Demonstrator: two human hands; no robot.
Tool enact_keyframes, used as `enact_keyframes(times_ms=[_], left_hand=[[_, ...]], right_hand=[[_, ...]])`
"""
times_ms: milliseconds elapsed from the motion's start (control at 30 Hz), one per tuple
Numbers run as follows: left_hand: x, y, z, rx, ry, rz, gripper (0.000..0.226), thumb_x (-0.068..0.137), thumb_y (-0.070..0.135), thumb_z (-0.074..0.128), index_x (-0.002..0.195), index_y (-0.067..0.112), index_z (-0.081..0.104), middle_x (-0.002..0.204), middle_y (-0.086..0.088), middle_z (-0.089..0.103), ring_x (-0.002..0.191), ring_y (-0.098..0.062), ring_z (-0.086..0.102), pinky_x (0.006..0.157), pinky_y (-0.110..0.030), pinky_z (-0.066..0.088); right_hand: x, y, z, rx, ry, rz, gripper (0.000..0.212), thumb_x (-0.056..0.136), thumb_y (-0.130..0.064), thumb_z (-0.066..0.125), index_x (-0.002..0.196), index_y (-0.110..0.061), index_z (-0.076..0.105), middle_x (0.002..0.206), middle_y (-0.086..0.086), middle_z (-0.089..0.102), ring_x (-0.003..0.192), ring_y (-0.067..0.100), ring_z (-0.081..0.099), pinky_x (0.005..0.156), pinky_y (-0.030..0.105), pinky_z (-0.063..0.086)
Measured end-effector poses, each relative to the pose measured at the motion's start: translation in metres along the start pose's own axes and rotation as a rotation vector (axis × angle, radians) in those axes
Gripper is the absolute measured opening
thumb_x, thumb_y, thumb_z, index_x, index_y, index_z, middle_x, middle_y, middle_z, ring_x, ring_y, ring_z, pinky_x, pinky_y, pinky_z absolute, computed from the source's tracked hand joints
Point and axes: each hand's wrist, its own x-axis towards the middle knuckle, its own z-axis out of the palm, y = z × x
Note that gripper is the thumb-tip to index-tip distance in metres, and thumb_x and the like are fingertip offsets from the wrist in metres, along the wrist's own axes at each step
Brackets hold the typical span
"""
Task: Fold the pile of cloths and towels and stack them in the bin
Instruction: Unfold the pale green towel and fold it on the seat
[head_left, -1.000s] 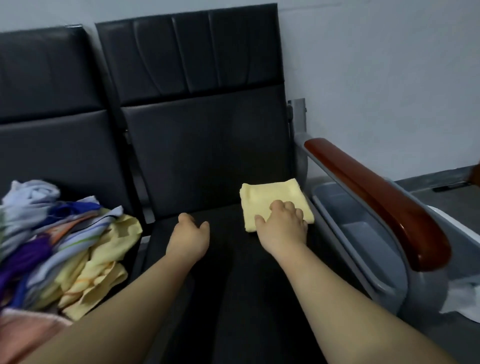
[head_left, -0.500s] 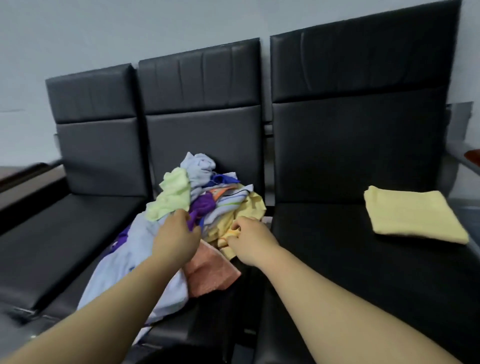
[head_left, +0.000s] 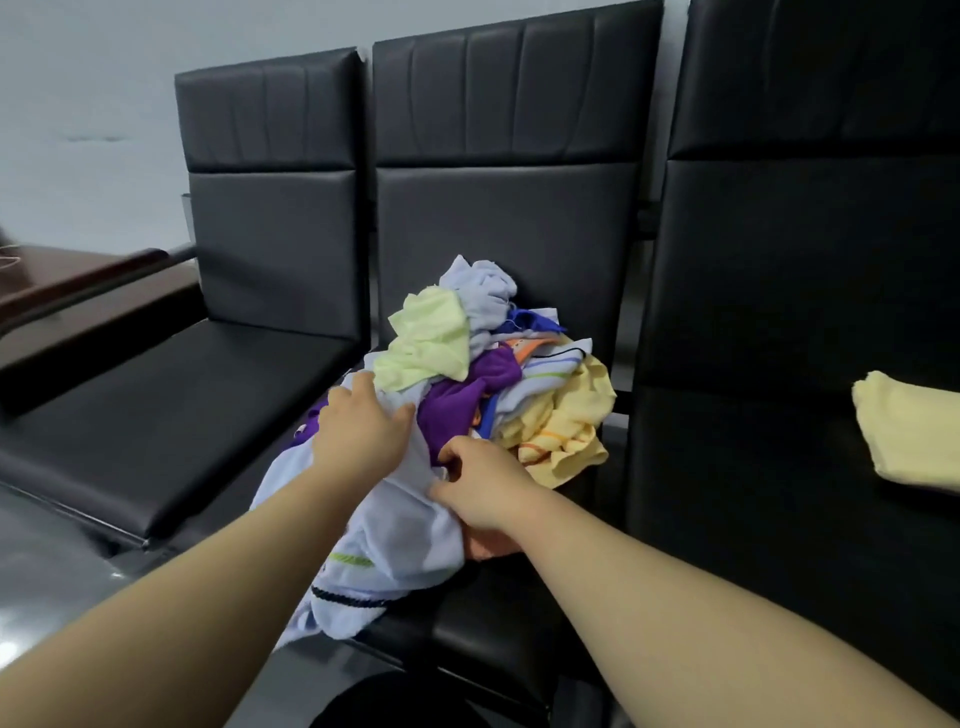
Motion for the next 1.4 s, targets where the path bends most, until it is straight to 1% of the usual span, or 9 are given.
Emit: enact_keyframes(times_ms=[200,333,533,667,767,867,1033,1200,1400], left_hand=[[0.036,0.01,0.006,0.117,-0.048,0.056,0.063,0.091,0.064,0.056,0.145,0.033,0.046,0.137,-0.008,0.046,0.126,-0.038,0.045,0.098,-0.052,0.045],[0.045,0.016,0.006,0.105,-0.028,0.074,0.025,0.094,0.046,0.049,0.098,0.03,0.068,0.108,-0.004,0.06,0.105,-0.034,0.051,0.085,-0.045,0.044],[0.032,0.038,-0.014,0.007,-0.038,0.269,0.027,0.094,0.028,0.051,0.072,0.014,0.057,0.078,-0.007,0.056,0.078,-0.033,0.054,0.069,-0.041,0.049],[0.005,0.067,-0.033,-0.054,-0.169,0.478,0.044,0.098,0.021,0.059,0.059,0.019,0.039,0.058,0.002,0.042,0.056,-0.013,0.036,0.054,-0.031,0.03],[-0.018,0.1,-0.042,-0.093,-0.213,0.599,0.046,0.101,0.022,0.058,0.058,0.022,0.039,0.059,0.004,0.042,0.055,-0.01,0.036,0.052,-0.022,0.03],[-0.039,0.134,-0.047,-0.124,-0.227,0.669,0.041,0.103,0.023,0.056,0.063,0.017,0.049,0.062,0.001,0.049,0.058,-0.013,0.04,0.056,-0.027,0.03],[-0.068,0.179,-0.058,-0.261,-0.207,0.72,0.028,0.102,0.023,0.057,0.081,0.007,0.066,0.079,-0.012,0.067,0.076,-0.023,0.058,0.072,-0.018,0.041],[-0.091,0.191,-0.061,-0.347,-0.226,0.675,0.032,0.1,0.024,0.06,0.069,0.021,0.062,0.068,-0.004,0.063,0.058,-0.007,0.048,0.062,-0.026,0.042],[-0.125,0.209,-0.065,-0.342,-0.259,0.831,0.021,0.1,0.025,0.063,0.089,0.012,0.075,0.072,-0.003,0.066,0.065,-0.009,0.054,0.066,-0.026,0.046]], right_hand=[[0.004,0.002,0.004,0.003,0.007,0.008,0.043,0.092,-0.042,0.072,0.13,-0.023,0.062,0.13,0.003,0.063,0.118,0.027,0.059,0.097,0.039,0.05],[0.006,0.005,0.0,0.04,-0.011,0.023,0.045,0.092,-0.043,0.073,0.131,-0.024,0.062,0.131,0.002,0.064,0.118,0.025,0.06,0.098,0.038,0.051],[0.005,0.011,-0.015,0.114,-0.026,0.064,0.053,0.088,-0.041,0.078,0.134,-0.022,0.06,0.127,0.0,0.065,0.113,0.022,0.062,0.097,0.037,0.052],[0.007,0.026,-0.048,0.389,0.155,0.127,0.07,0.089,-0.024,0.079,0.15,-0.024,0.044,0.098,-0.007,0.063,0.085,0.011,0.061,0.071,0.027,0.048],[0.001,0.04,-0.08,0.52,0.167,0.075,0.083,0.09,-0.003,0.069,0.157,-0.037,0.035,0.09,0.005,0.066,0.069,0.014,0.058,0.06,0.031,0.052],[-0.015,0.05,-0.106,0.446,0.171,0.066,0.074,0.091,-0.011,0.069,0.145,-0.056,0.044,0.103,0.002,0.073,0.074,0.019,0.066,0.066,0.041,0.058],[-0.059,0.048,-0.144,0.576,0.186,0.055,0.01,0.103,-0.024,0.064,0.106,-0.027,0.072,0.098,0.001,0.076,0.084,0.017,0.07,0.073,0.033,0.061],[-0.08,0.055,-0.167,1.223,-0.043,0.276,0.037,0.105,-0.045,0.054,0.124,-0.017,0.068,0.124,0.015,0.074,0.095,0.033,0.074,0.079,0.045,0.061],[-0.086,0.048,-0.165,1.356,-0.243,0.183,0.044,0.101,-0.045,0.053,0.128,-0.014,0.067,0.118,0.012,0.07,0.109,0.03,0.07,0.086,0.044,0.058]])
